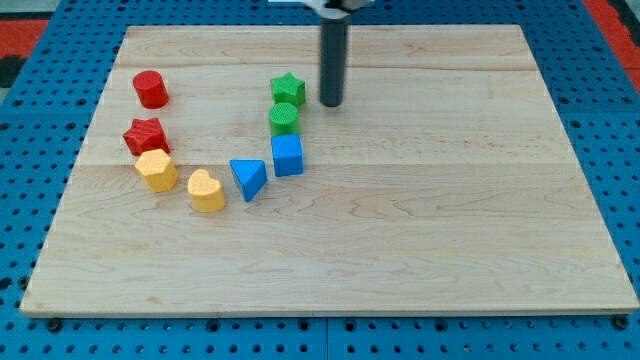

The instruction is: Push the green star to the center left of the board

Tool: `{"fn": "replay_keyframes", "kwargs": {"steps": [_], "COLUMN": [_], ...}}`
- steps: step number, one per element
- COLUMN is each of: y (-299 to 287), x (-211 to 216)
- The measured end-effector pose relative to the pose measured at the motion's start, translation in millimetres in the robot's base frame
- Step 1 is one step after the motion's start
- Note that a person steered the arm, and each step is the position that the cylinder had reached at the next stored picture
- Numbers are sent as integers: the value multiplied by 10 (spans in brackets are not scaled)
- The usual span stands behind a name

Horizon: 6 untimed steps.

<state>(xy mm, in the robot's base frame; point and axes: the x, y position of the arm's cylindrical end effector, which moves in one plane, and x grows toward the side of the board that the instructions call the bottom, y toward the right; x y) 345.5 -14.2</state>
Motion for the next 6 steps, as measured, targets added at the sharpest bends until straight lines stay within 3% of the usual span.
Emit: {"fn": "replay_keyframes", "kwargs": {"steps": [1,5,6], "y": [-397,-581,-922], "x": [-159,-795,-530]}}
